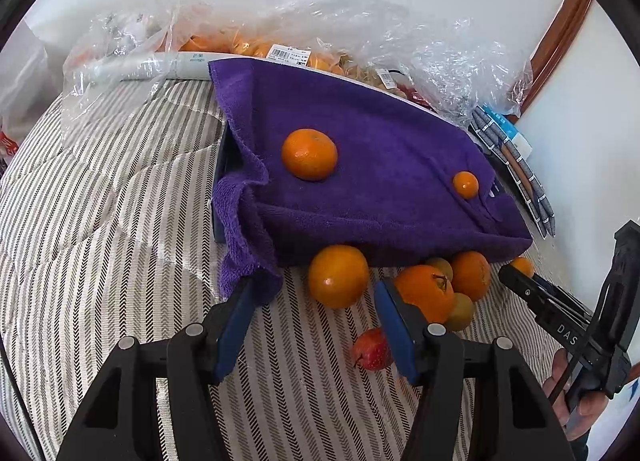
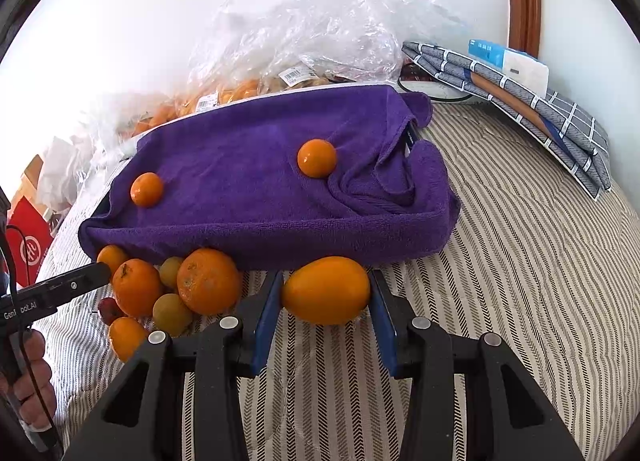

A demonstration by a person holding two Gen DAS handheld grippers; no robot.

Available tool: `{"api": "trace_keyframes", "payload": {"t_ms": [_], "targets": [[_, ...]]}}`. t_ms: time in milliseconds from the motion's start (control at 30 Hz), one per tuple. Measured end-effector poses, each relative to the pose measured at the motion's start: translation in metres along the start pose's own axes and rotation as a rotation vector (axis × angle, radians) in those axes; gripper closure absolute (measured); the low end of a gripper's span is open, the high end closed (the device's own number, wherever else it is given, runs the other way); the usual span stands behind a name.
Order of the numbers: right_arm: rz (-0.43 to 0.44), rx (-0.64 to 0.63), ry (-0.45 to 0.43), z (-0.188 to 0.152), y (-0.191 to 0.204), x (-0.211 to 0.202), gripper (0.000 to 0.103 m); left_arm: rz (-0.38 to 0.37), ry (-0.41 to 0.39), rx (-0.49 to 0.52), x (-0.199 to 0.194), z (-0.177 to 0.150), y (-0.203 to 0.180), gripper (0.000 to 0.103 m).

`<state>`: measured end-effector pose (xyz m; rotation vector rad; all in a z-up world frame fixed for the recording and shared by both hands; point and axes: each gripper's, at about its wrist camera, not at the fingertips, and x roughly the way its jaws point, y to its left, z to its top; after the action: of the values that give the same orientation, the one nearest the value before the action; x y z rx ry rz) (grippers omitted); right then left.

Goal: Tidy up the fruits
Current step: 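Close the right tool on the large yellow-orange fruit beside the towel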

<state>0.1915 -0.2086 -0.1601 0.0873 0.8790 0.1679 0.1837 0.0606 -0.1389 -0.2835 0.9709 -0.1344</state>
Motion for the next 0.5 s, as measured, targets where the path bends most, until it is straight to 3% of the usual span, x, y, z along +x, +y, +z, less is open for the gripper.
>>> {"api": "trace_keyframes", "payload": {"t_ms": [267, 500], "targets": [[-0.001, 0.003, 0.001, 0.0, -0.001, 0.001, 0.06, -0.081, 0.012, -0.047, -0.003, 0.0, 0.008, 0.069], [-0.002, 0.006, -0.001, -0.001, -0.004, -0.003, 0.06, -0.118, 0.036, -0.081, -0.004, -0.001, 0.014, 0.071]]}}
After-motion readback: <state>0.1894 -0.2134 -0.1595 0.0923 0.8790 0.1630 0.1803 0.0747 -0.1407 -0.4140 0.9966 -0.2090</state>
